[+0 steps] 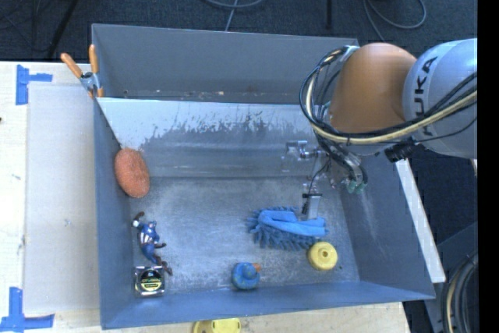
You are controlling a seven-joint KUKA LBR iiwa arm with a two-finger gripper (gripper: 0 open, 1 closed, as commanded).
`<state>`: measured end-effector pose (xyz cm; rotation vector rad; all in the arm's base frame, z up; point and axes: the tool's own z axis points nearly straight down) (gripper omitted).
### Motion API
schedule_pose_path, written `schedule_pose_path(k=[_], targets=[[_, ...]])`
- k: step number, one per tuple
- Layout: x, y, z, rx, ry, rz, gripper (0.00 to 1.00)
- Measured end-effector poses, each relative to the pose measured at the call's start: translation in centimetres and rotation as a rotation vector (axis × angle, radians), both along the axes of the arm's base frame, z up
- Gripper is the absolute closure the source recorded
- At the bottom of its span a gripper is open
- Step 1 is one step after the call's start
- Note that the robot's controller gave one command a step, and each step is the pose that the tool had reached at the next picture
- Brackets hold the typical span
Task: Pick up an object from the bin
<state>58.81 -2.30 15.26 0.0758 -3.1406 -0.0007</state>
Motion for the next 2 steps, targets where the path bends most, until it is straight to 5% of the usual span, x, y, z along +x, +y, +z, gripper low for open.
schedule_pose_path(k=[1,2], targets=[[-1.78,-0.33,-4.82,0.0,0.001,0.041,1.0],[-1.78,-0.33,-4.82,0.0,0.001,0.041,0.0]])
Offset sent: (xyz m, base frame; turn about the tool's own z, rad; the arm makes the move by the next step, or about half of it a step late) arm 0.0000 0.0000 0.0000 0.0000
